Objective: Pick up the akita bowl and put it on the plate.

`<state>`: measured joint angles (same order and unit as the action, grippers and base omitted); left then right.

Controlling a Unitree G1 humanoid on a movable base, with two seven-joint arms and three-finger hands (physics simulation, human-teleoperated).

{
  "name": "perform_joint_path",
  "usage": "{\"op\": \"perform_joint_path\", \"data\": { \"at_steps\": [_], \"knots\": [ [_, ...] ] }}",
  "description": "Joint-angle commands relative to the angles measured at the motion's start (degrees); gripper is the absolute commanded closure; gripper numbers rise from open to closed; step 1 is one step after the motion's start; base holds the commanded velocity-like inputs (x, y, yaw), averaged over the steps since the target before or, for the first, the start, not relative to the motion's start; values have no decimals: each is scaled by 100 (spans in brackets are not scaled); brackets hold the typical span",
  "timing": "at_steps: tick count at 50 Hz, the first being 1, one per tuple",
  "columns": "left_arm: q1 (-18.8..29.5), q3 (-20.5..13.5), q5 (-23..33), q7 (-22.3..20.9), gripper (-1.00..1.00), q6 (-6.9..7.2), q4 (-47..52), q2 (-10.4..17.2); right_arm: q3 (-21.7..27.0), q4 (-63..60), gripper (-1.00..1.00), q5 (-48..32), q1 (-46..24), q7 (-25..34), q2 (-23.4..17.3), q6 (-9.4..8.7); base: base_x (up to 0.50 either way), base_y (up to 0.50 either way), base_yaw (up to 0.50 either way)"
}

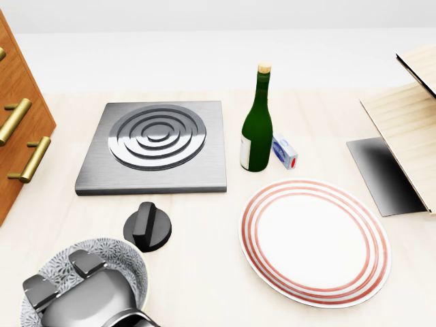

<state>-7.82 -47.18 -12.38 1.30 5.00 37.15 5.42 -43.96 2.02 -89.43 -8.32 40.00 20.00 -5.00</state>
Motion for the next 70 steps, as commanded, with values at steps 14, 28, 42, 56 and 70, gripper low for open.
{"op": "perform_joint_path", "data": {
  "at_steps": [14,28,42,56,70],
  "knots": [
    [10,-2,-3,-9,-100,0,20,-3,-114,194,-98,152,120,0,0,0,0,0,0],
    [-2,11,-11,-12,-100,0,-29,-6,70,434,-98,263,7,0,0,0,0,0,0],
    [-22,-7,-42,-20,-100,0,-11,-11,369,489,-98,188,-169,0,0,0,0,0,0],
    [6,-2,-21,-23,-100,0,1,-18,476,747,-97,342,-175,0,0,0,0,0,0],
    [0,-4,-45,-15,-100,0,22,1,531,949,-98,430,-226,0,0,0,0,0,0]
  ]
}}
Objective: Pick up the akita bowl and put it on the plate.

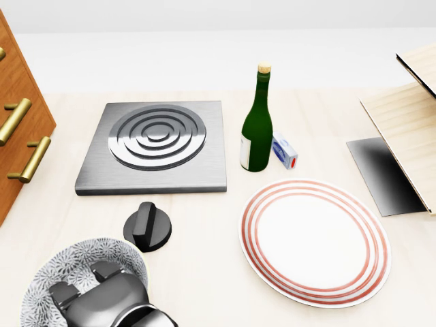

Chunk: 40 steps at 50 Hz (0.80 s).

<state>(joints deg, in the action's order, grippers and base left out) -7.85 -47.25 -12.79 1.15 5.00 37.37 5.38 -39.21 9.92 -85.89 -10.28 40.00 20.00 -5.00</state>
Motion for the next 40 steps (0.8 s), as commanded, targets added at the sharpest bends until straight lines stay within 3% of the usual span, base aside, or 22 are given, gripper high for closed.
{"op": "perform_joint_path", "data": {
  "at_steps": [1,40],
  "knots": [
    [1,0,-8,1,-100,0,10,4,49,161,-97,73,-30,0,0,0,0,0,0],
    [-1,-5,-7,-16,-100,0,30,2,288,517,-98,156,-200,0,0,0,0,0,0]
  ]
}}
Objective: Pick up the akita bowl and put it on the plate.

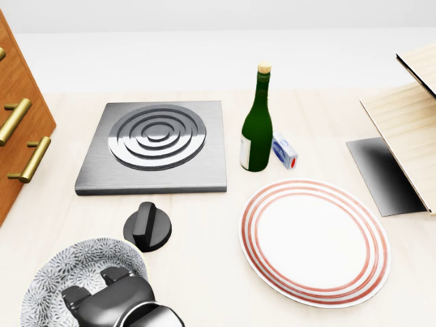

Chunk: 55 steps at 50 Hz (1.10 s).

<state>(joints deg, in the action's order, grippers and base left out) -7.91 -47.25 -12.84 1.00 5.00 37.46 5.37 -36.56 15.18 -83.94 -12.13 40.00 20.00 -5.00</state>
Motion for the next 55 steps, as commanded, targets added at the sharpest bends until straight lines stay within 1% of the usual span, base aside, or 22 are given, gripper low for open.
{"op": "perform_joint_path", "data": {
  "at_steps": [1,36,39,40,41,55],
  "knots": [
    [7,-3,-1,1,-100,0,22,4,33,-3,-98,-39,-25,0,0,0,0,0,0],
    [-6,8,2,-9,-100,0,-17,-6,168,125,-97,21,-65,0,0,0,0,0,0],
    [-3,11,3,-8,-100,0,-32,-4,156,116,-100,24,-39,0,0,0,0,0,0],
    [0,16,8,-7,-100,0,-38,-3,206,165,63,62,-95,0,0,0,0,0,0],
    [-3,17,9,-7,-100,0,-31,-4,195,157,100,54,-89,0,0,0,0,0,0],
    [-6,32,22,-9,-100,0,-63,-15,214,120,100,99,-106,0,0,0,0,0,0]
  ]
}}
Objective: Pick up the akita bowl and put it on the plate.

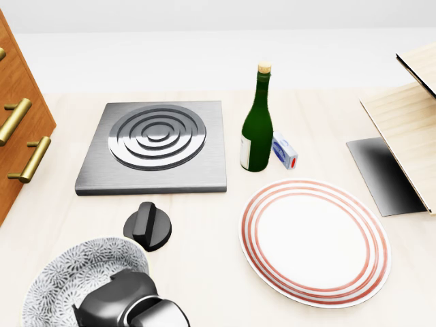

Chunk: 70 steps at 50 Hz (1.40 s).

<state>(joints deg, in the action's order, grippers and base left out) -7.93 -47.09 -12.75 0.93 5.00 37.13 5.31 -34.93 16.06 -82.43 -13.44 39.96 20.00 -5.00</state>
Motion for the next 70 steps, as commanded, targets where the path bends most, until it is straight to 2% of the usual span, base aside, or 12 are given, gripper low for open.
{"op": "perform_joint_path", "data": {
  "at_steps": [1,19,39,70],
  "knots": [
    [-6,6,0,5,-100,0,10,-2,39,32,100,-48,53,4,0,0,0,0,0],
    [-6,-4,-14,2,-100,0,8,4,115,43,100,-114,-58,4,0,0,0,0,0],
    [-16,-2,5,-14,-100,0,6,-27,22,-669,100,-500,23,4,0,0,0,0,0],
    [-41,-43,-34,-30,-100,0,32,-28,115,-1069,100,-683,-71,4,0,0,0,0,0]
  ]
}}
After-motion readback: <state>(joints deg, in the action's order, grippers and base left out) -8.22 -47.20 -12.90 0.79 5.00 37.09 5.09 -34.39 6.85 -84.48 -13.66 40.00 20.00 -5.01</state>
